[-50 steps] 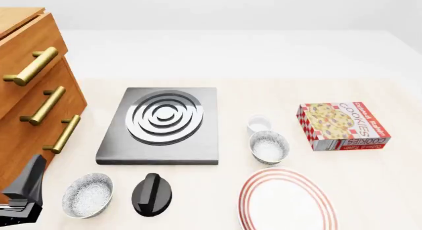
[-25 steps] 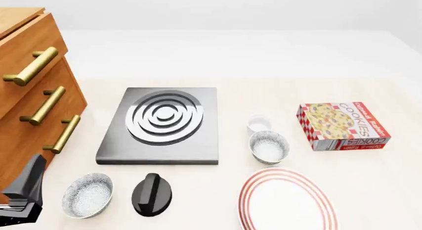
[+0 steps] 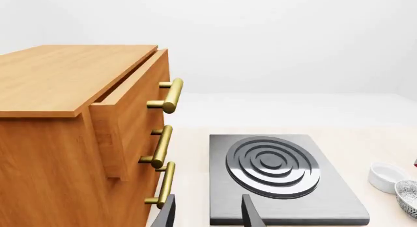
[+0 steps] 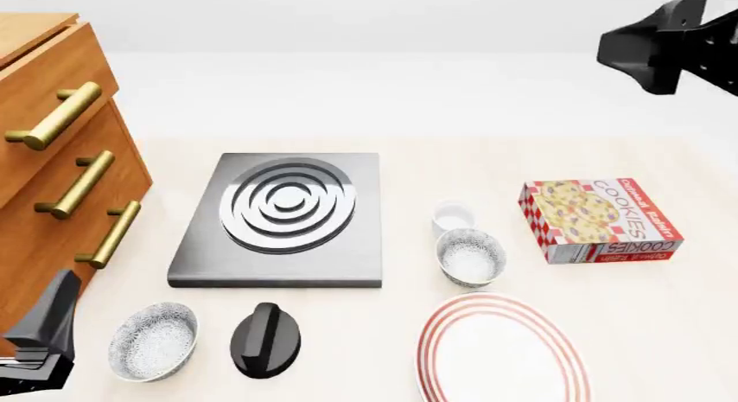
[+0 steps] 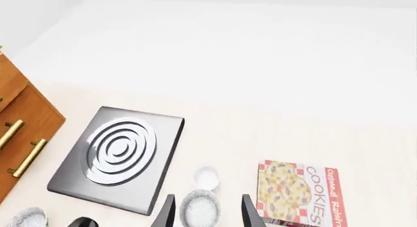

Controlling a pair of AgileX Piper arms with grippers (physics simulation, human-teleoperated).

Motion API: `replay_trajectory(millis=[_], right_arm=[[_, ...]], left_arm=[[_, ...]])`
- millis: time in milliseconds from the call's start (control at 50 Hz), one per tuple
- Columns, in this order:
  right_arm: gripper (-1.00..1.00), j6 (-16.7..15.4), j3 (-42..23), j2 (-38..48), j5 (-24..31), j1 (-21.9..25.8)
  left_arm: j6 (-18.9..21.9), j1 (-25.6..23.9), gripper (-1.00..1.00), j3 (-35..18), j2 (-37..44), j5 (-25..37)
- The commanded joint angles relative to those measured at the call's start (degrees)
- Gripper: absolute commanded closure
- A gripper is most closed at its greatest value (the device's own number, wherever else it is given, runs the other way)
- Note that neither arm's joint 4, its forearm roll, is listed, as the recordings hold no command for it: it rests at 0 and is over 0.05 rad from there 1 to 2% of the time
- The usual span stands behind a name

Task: Pick the akita bowl between the plate and the ramekin and place it on the plate.

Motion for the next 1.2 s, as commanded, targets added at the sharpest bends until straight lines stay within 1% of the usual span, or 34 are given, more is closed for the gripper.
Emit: replay_trajectory(millis=[20,100,120,140,160,240,320,340,400,460,540,720,840,880,960,1000,1040,1100,1140,1200], right_arm=[[-1.0,-0.9,2.6,5.0,-0.9,-2.4],[-1.0,-1.3,4.8,6.2,-2.3,-3.7],[-1.0,-1.9,6.1,6.4,-2.9,-5.6],[-1.0,-3.5,7.0,5.7,-3.5,-7.2],[-1.0,-2.8,7.7,6.2,-4.0,-7.4],[-1.0,-3.1,10.1,6.5,-5.4,-8.4],[-1.0,-2.6,11.6,6.9,-5.9,-7.9],[-1.0,-2.9,12.3,6.8,-6.3,-8.1],[-1.0,-2.8,12.0,12.0,-10.2,-7.9],[-1.0,-2.4,13.1,12.8,-11.4,-7.5],[-1.0,-3.0,14.8,13.3,-13.3,-7.5],[-1.0,-2.1,18.2,16.3,-17.3,-6.7],[-1.0,-2.3,19.8,17.6,-19.4,-6.7],[-1.0,-1.5,20.0,18.5,-20.4,-6.1],[-1.0,-1.3,21.3,20.9,-22.9,-5.6],[-1.0,-1.9,21.6,21.2,-23.5,-5.7],[-1.0,-1.6,21.8,22.3,-24.4,-5.5],[-1.0,-1.2,21.7,23.4,-25.4,-5.4],[-1.0,0.3,20.8,24.9,-25.7,-4.6],[-1.0,0.1,20.6,25.4,-26.1,-4.9]], left_arm=[[0.0,0.0,-1.0,0.0,0.0,0.0],[0.0,0.0,-1.0,0.0,0.0,0.0],[0.0,0.0,-1.0,0.0,0.0,0.0],[0.0,0.0,-1.0,0.0,0.0,0.0],[0.0,0.0,-1.0,0.0,0.0,0.0],[0.0,0.0,-1.0,0.0,0.0,0.0],[0.0,0.0,-1.0,0.0,0.0,0.0],[0.0,0.0,-1.0,0.0,0.0,0.0],[0.0,0.0,-1.0,0.0,0.0,0.0],[0.0,0.0,-1.0,0.0,0.0,0.0],[0.0,0.0,-1.0,0.0,0.0,0.0],[0.0,0.0,-1.0,0.0,0.0,0.0],[0.0,0.0,-1.0,0.0,0.0,0.0],[0.0,0.0,-1.0,0.0,0.0,0.0],[0.0,0.0,-1.0,0.0,0.0,0.0],[0.0,0.0,-1.0,0.0,0.0,0.0],[0.0,0.0,-1.0,0.0,0.0,0.0],[0.0,0.0,-1.0,0.0,0.0,0.0],[0.0,0.0,-1.0,0.0,0.0,0.0],[0.0,0.0,-1.0,0.0,0.0,0.0]])
